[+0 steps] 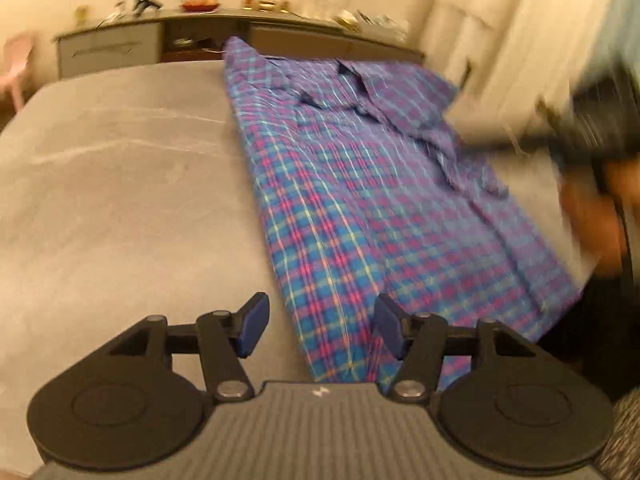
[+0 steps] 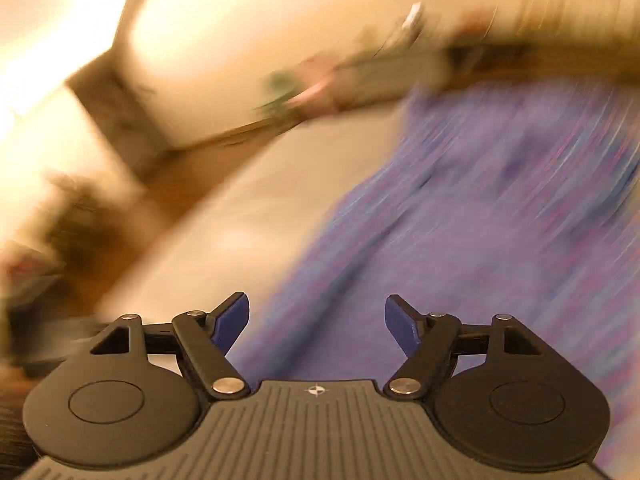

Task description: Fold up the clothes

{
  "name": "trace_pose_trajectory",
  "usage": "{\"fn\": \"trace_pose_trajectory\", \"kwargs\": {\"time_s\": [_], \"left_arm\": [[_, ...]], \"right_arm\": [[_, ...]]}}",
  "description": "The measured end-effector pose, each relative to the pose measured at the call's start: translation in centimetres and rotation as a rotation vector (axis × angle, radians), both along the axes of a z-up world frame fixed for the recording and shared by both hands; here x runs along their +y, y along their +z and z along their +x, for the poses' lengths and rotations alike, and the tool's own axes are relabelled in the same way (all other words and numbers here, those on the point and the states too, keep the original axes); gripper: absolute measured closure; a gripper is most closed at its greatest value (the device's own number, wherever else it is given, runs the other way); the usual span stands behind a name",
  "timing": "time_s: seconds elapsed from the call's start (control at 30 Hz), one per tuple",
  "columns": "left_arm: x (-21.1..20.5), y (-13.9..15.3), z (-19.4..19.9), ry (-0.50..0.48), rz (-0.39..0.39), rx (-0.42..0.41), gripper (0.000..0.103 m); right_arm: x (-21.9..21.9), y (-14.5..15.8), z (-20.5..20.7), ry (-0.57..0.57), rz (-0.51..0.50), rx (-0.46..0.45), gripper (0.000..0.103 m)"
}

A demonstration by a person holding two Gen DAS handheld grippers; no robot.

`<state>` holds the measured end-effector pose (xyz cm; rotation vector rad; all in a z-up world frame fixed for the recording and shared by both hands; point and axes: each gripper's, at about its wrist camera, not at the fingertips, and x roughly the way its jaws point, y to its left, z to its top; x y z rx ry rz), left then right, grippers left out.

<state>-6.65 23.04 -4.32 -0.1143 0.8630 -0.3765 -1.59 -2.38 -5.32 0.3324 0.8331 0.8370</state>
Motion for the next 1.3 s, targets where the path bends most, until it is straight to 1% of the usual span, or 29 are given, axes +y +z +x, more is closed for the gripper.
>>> {"fn": "trace_pose_trajectory", "kwargs": {"time_s": [0.03, 0.13, 0.17, 0.23, 0.3, 0.33, 0.37, 0.4, 0.43, 0.57, 0.6, 0.63, 0.7, 0.73, 0.77, 0.8, 0.83, 0.93, 1.07, 1.13, 1.2, 1.23, 1.27, 1.3], "left_arm": [[0.8, 0.2, 0.3, 0.036, -0.035, 0.007, 0.045], [2.7, 0.7, 1.8, 0.122, -0.140, 0.041, 0.045], [3.2, 0.9, 2.7, 0.133, -0.169, 0.057, 0.046], [3.8, 1.3, 4.5, 0.118, -0.198, 0.088, 0.046], [3.6, 1.1, 7.0, 0.095, -0.187, 0.123, 0.048], [3.5, 0.9, 8.1, 0.078, -0.190, 0.139, 0.050], [3.3, 0.7, 9.2, 0.064, -0.195, 0.153, 0.052], [3.2, 0.3, 10.2, 0.053, -0.203, 0.164, 0.051], [3.1, 0.0, 11.0, 0.045, -0.201, 0.174, 0.053], [2.3, -1.8, 13.2, 0.028, -0.165, 0.199, 0.054], [2.0, -2.1, 13.6, 0.016, -0.145, 0.197, 0.054], [1.7, -2.3, 14.0, 0.004, -0.124, 0.195, 0.055], [1.2, -2.9, 14.9, -0.016, -0.079, 0.192, 0.055], [1.2, -3.2, 15.3, -0.022, -0.054, 0.189, 0.057], [1.2, -3.3, 15.6, -0.030, -0.037, 0.174, 0.061], [1.3, -3.4, 15.9, -0.032, -0.025, 0.165, 0.064], [1.5, -3.5, 16.2, -0.023, -0.019, 0.166, 0.068], [1.9, -3.4, 16.0, -0.027, -0.020, 0.159, 0.069], [1.6, -2.7, 15.1, -0.054, -0.020, 0.134, 0.069], [1.3, -2.0, 14.1, -0.080, -0.038, 0.100, 0.064], [0.9, -1.6, 13.1, -0.091, -0.042, 0.073, 0.063], [0.6, -1.4, 12.7, -0.096, -0.042, 0.071, 0.064], [0.2, -1.1, 12.2, -0.113, -0.052, 0.051, 0.064], [-0.1, -0.8, 11.8, -0.130, -0.069, 0.019, 0.063]], "right_arm": [[0.6, -1.2, -0.6, 0.032, 0.075, 0.083, 0.026], [2.1, -4.4, -0.2, -0.014, 0.186, 0.215, 0.026], [2.6, -5.4, -0.1, -0.030, 0.223, 0.259, 0.026], [3.0, -6.4, 0.0, -0.041, 0.284, 0.297, 0.024], [3.3, -7.3, 0.0, -0.051, 0.344, 0.333, 0.025], [3.5, -7.8, 0.0, -0.057, 0.374, 0.352, 0.025], [3.7, -8.3, 0.0, -0.062, 0.405, 0.370, 0.027], [3.9, -8.7, 0.0, -0.067, 0.435, 0.388, 0.027], [4.0, -9.2, 0.0, -0.073, 0.465, 0.406, 0.029], [4.7, -11.1, 0.1, -0.094, 0.586, 0.479, 0.029], [4.8, -11.1, 0.1, -0.090, 0.592, 0.480, 0.028], [5.0, -11.0, 0.1, -0.069, 0.579, 0.473, 0.028], [6.4, -10.2, -0.5, -0.005, 0.485, 0.407, 0.030], [7.0, -9.8, -0.9, 0.027, 0.437, 0.374, 0.031], [8.0, -9.3, -1.6, 0.085, 0.376, 0.355, 0.040], [9.0, -8.9, -2.3, 0.143, 0.313, 0.337, 0.053], [9.9, -8.4, -3.0, 0.200, 0.251, 0.319, 0.055], [11.2, -7.2, -6.6, 0.388, 0.150, 0.337, 0.058], [8.6, -3.6, -6.1, 0.332, 0.145, 0.263, 0.057], [7.3, -1.7, -5.8, 0.304, 0.143, 0.225, 0.057], [6.0, 0.1, -5.5, 0.275, 0.140, 0.188, 0.057], [5.1, 1.6, -4.1, 0.230, 0.108, 0.145, 0.057], [4.3, 3.2, -2.8, 0.183, 0.075, 0.102, 0.055], [3.9, 4.1, -1.4, 0.145, 0.040, 0.062, 0.049]]}}
